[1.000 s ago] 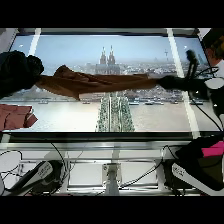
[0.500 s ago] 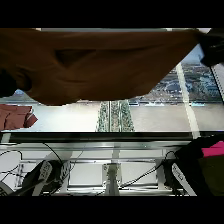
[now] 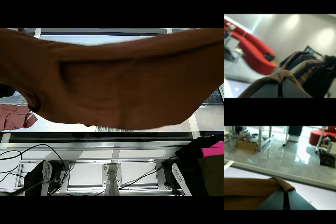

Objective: Fold the clothes and pants, and hang the long-sleeved shirts on hangers.

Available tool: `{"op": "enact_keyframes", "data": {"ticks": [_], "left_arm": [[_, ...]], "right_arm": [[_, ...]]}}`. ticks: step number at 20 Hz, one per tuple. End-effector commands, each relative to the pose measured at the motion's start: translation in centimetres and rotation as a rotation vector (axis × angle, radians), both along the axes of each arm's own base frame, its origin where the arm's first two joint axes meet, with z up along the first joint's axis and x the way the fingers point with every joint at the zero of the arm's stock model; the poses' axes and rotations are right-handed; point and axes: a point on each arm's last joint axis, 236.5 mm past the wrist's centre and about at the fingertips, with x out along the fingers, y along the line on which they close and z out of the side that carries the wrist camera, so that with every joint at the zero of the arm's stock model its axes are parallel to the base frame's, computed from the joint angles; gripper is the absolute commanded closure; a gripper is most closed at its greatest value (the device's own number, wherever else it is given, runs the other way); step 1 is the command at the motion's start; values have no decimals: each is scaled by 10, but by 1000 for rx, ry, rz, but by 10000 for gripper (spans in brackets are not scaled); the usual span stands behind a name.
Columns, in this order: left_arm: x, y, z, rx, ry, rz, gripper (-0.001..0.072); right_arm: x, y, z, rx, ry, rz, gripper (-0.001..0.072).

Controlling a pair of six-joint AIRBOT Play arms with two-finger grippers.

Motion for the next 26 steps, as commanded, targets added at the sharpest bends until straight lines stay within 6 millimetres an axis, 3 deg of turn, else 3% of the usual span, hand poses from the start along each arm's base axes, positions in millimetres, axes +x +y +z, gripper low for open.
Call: {"op": "enact_keyframes", "data": {"ticks": [1, 3, 5, 7, 10, 12, 14, 16, 20, 23, 26], "left_arm": [[33, 44, -48, 21, 187, 171, 694], [55, 63, -64, -21, 228, 192, 695], [88, 66, -93, -36, 281, 175, 695], [126, 46, -140, -47, 376, 89, 695], [177, 0, -231, 22, 510, -16, 695], [197, -22, -288, 102, 571, -47, 694], [208, -28, -324, 144, 607, -46, 694], [216, -22, -337, 145, 612, -17, 694], [221, -2, -335, 187, 575, 38, 693], [219, 0, -340, 227, 577, 36, 693], [211, -4, -353, 310, 598, 3, 693]], "right_arm": [[42, -17, -37, 31, 139, -46, 704], [83, -22, -88, 69, 308, -38, 704], [122, -28, -135, 92, 422, -41, 704], [157, -33, -184, 128, 516, -44, 704], [199, -39, -256, 184, 632, -54, 703], [224, -47, -297, 203, 676, -77, 703], [243, -52, -330, 221, 705, -97, 703], [255, -56, -354, 234, 723, -111, 703], [266, -59, -376, 260, 733, -125, 703], [261, -57, -382, 251, 765, -115, 703], [242, -57, -402, 193, 866, -103, 703]]}}
